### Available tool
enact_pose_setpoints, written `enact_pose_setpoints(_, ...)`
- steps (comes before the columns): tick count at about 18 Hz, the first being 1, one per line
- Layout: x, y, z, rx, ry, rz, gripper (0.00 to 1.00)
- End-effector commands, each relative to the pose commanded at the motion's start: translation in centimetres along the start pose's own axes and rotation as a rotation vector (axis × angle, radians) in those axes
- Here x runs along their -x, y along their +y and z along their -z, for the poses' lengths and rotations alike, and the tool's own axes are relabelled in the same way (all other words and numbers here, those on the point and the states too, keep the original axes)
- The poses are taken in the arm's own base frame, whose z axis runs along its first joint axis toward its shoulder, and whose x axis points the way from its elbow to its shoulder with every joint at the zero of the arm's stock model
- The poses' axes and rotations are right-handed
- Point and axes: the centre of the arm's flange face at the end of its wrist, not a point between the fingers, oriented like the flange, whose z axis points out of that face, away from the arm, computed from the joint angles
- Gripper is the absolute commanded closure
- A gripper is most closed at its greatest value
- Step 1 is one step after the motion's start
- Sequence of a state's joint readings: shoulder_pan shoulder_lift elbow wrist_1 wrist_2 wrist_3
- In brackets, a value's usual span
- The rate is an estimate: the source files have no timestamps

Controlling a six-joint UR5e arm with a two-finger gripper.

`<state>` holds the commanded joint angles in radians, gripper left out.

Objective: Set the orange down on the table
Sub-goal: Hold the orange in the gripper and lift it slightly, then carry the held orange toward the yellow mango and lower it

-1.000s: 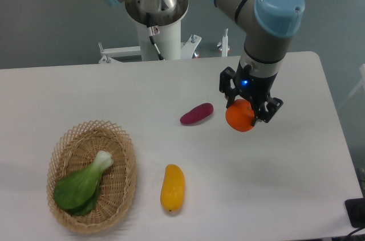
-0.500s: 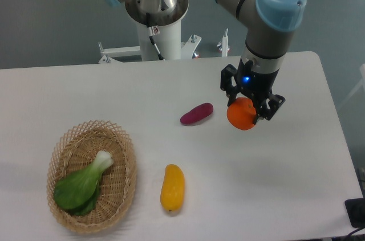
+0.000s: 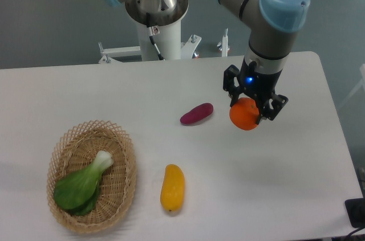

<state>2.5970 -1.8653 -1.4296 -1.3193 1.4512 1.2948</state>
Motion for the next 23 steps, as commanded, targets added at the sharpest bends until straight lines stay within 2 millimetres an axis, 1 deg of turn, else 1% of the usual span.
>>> enact_pose_setpoints(2, 0.5, -0.3, -1.2, -0.002, -0.004, 0.044, 0.52)
enact_pose_setpoints(4, 0.4, -1.3, -3.1, -0.001, 0.0, 0.099, 0.52)
enact_pose_setpoints(6, 0.1, -3.2, -7.0, -0.016, -0.023, 0.191, 0.52)
enact_pose_setpoints(7, 0.1, -3.7, -8.1, -0.026, -0.043, 0.223, 0.52)
enact_pose_setpoints(8, 0.1, -4.0, -9.9, -0.033, -0.052, 0.255, 0.52)
enact_pose_setpoints(9, 0.0, -4.0, -11.1, -0.033, -0.052, 0.258, 0.52)
enact_pose_setpoints(11, -0.9, -4.6, -12.8, -0.022, -0.03, 0.244, 0.52)
enact_pose_setpoints(14, -2.5, -4.7, -16.4, 0.018, 0.017, 0.225, 0.52)
enact_pose_setpoints(15, -2.6, -4.7, -16.7, 0.023, 0.022, 0.224, 0.52)
enact_pose_setpoints(17, -3.3, -5.5, -18.1, 0.04, 0.037, 0.205, 0.52)
enact_pose_setpoints(20, -4.0, -5.6, -19.9, 0.103, 0.038, 0.187, 0.52)
enact_pose_setpoints(23, -4.1, -5.6, -20.1, 0.109, 0.039, 0.185, 0.52)
